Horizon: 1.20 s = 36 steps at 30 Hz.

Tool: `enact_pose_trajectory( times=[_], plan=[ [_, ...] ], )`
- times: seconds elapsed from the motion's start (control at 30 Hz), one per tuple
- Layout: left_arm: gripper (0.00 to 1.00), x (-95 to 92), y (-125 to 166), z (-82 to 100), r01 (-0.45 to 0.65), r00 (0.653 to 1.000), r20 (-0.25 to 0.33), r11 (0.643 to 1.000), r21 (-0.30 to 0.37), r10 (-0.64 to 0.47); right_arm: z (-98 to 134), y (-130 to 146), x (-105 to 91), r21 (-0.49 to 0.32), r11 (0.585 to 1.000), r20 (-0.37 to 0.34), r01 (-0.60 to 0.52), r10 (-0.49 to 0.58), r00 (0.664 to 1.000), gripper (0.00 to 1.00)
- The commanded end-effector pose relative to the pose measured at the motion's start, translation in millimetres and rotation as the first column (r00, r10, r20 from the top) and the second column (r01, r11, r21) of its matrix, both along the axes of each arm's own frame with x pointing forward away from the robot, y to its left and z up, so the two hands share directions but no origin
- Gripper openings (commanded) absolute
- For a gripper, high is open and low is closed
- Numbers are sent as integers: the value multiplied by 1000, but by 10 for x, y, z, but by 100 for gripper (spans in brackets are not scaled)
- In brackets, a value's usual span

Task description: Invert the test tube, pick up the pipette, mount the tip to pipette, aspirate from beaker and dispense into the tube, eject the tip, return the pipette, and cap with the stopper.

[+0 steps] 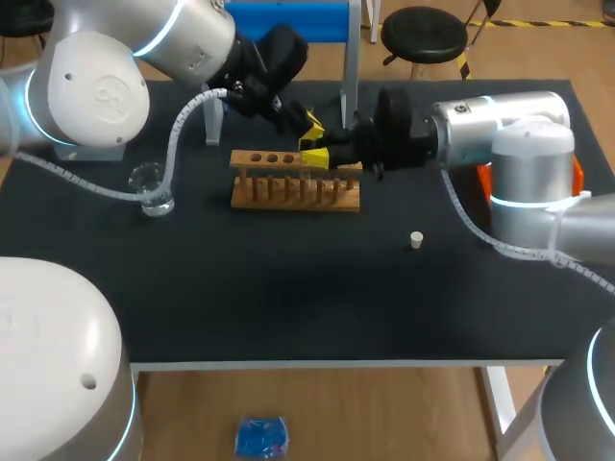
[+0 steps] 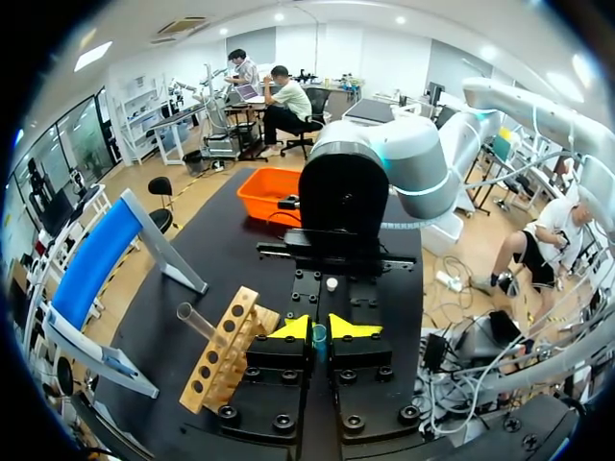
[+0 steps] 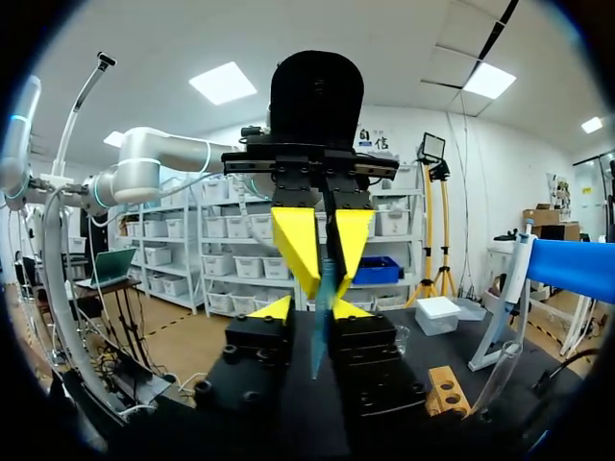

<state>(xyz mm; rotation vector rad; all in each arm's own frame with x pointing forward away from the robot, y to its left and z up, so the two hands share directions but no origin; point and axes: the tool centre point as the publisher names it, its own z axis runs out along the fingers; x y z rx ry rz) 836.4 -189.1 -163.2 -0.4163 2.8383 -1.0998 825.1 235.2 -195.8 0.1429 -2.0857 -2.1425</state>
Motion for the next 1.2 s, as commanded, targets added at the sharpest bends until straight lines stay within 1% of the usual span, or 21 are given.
enact_pose_trajectory(
  times=[0.03, 0.5, 0.53, 0.57, 0.67, 0.8, 0.93, 1.07, 1.2],
  plan=[
    [0, 33, 15, 13, -3, 1000, 1, 1000, 4, 3, -8, -45, -18, 1, 1000, 0, -3, 3, 1000, 0],
    [0, 33, 15, 13, -3, 1000, 1, 1000, 4, 3, -1, -76, -16, -2, 1000, 4, -7, 7, 1000, 0],
    [10, 33, 15, 13, -3, 1000, 1, 1000, 4, 3, -1, -76, -16, -3, 1000, 4, -8, 8, 1000, 0],
    [100, 33, 15, 13, -3, 1000, 1, 1000, 4, 3, -1, -75, -17, -4, 1000, 5, -8, 8, 1000, 0],
    [100, 33, 15, 13, -3, 1000, 1, 1000, 4, 3, -5, -85, -21, -14, 1000, 6, -11, 11, 1000, 0],
    [100, 33, 15, 13, -3, 1000, 1, 1000, 4, 3, -18, -193, -35, -31, 999, 14, -20, 21, 1000, 0],
    [100, 33, 15, 13, -3, 1000, 1, 1000, 4, 3, -49, -452, -41, -47, 999, 22, -27, 28, 999, 0],
    [100, 33, 15, 13, -3, 1000, 1, 1000, 4, 3, -80, -772, -51, -48, 998, 10, -34, 34, 999, 0],
    [100, 33, 15, 13, -3, 1000, 1, 1000, 4, 3, -89, -1095, -107, -47, 999, 19, -27, 28, 999, 0]
  ],
)
